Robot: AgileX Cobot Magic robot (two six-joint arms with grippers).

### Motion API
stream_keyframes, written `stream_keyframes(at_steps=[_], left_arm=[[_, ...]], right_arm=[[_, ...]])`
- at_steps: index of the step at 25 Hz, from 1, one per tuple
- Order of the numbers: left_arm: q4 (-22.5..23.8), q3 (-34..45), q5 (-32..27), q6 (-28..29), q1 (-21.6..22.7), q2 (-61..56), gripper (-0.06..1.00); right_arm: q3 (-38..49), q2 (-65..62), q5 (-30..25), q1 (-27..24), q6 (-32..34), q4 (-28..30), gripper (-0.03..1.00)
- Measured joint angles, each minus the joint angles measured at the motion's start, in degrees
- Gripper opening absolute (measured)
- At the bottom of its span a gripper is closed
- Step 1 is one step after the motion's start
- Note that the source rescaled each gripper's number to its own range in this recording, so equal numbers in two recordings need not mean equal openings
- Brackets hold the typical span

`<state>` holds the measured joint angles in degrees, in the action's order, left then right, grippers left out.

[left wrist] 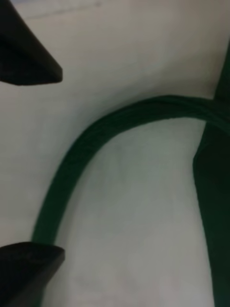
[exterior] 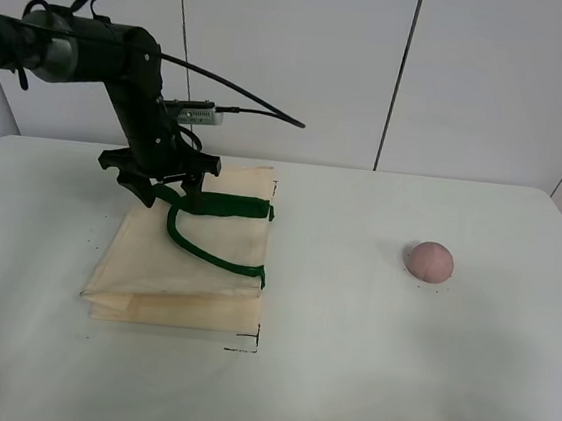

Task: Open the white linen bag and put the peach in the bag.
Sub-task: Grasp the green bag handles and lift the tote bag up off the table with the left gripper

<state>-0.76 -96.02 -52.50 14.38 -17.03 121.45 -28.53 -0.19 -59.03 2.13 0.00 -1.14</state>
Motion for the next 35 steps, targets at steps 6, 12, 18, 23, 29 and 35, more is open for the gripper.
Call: stream_keyframes(at_steps=[6, 12, 18, 23, 29, 35], left_arm=[[1.9, -0.2, 3.2, 0.8, 0.0, 4.8, 1.00], [2.1, -0.2, 6.2, 1.3, 0.0, 8.5, 1.00], [2.2, -0.2, 7.0, 3.2, 0.0, 9.8, 1.00], [2.3, -0.2, 7.1, 3.4, 0.0, 10.0, 0.88], [2.3, -0.2, 7.1, 4.0, 0.0, 10.0, 0.52], [3.9, -0.3, 7.0, 7.1, 0.0, 10.0, 0.00]], right_arm=[[0.0, 0.0, 0.0, 0.0, 0.0, 0.0, 1.00], [0.0, 0.0, 0.0, 0.0, 0.0, 0.0, 1.00], [0.0, 0.0, 0.0, 0.0, 0.0, 0.0, 1.00], [0.0, 0.0, 0.0, 0.0, 0.0, 0.0, 1.00], [0.0, 0.0, 0.0, 0.0, 0.0, 0.0, 1.00], [0.0, 0.0, 0.0, 0.0, 0.0, 0.0, 1.00]])
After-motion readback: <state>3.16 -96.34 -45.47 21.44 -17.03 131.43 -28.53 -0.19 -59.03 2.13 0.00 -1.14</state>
